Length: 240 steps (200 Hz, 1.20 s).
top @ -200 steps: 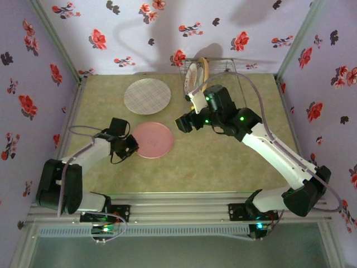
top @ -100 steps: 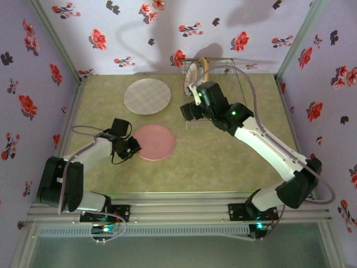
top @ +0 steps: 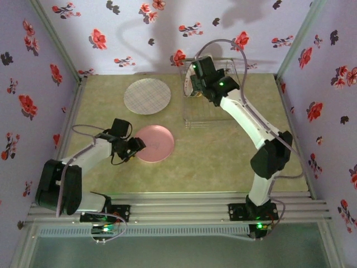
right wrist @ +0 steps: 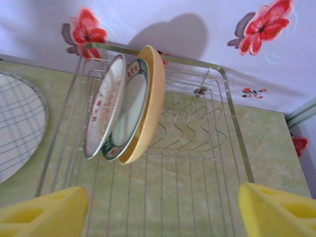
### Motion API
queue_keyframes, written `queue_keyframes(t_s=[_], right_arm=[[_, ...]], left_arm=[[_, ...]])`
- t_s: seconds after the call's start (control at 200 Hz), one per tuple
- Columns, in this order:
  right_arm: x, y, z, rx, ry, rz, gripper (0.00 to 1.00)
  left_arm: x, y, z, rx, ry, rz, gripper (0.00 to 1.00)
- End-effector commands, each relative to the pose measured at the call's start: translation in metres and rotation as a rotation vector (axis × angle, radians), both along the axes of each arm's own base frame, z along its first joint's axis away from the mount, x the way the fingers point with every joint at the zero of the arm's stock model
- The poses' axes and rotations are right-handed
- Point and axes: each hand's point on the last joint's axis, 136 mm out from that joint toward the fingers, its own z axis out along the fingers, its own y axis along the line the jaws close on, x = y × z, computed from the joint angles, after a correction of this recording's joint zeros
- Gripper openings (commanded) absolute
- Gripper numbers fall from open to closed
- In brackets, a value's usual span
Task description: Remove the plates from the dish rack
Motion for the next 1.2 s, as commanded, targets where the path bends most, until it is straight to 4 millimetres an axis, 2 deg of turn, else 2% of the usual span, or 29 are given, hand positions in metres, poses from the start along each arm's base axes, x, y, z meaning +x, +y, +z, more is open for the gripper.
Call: queue_keyframes(t_s=[0.0,0.18,0.26,0.435,0.56,0.715,0.86,1.015,1.195], right_arm=[[0.026,-0.006,-0.004,0.011,-0.020,-0.057,0.78],[0.058,-0.011,-0.029,0.000,0.021,-0.106,0.71],[0.069,-0.015,-0.042,0.022,0.036,-0.132,0.64],[0.088,-0.005,-0.058,0.087,0.055,-0.107,0.57],[0.096,-0.003,-0.064,0.092,0.065,-0.115,0.54],[0.104,-0.011,-0.069,0.086,0.063,-0.155,0.47],[0.111,-0.016,-0.075,0.109,0.061,-0.174,0.43],[0.118,-0.012,-0.080,0.125,0.055,-0.154,0.43],[0.123,-0.012,-0.084,0.139,0.051,-0.162,0.46]], left_arm=[[0.001,-0.005,0.026,-0.015,-0.056,-0.034,0.66],[-0.007,0.003,0.057,-0.009,-0.136,-0.025,0.68],[-0.013,0.008,0.072,-0.005,-0.172,-0.021,0.68],[-0.026,0.019,0.104,-0.002,-0.265,-0.011,0.70],[-0.033,0.024,0.124,0.007,-0.318,-0.020,0.71],[-0.035,0.027,0.140,0.012,-0.358,-0.025,0.71],[-0.030,0.025,0.160,0.002,-0.421,-0.036,0.71],[-0.024,0.027,0.186,0.009,-0.523,-0.046,0.72],[-0.023,0.028,0.190,0.016,-0.540,-0.052,0.72]])
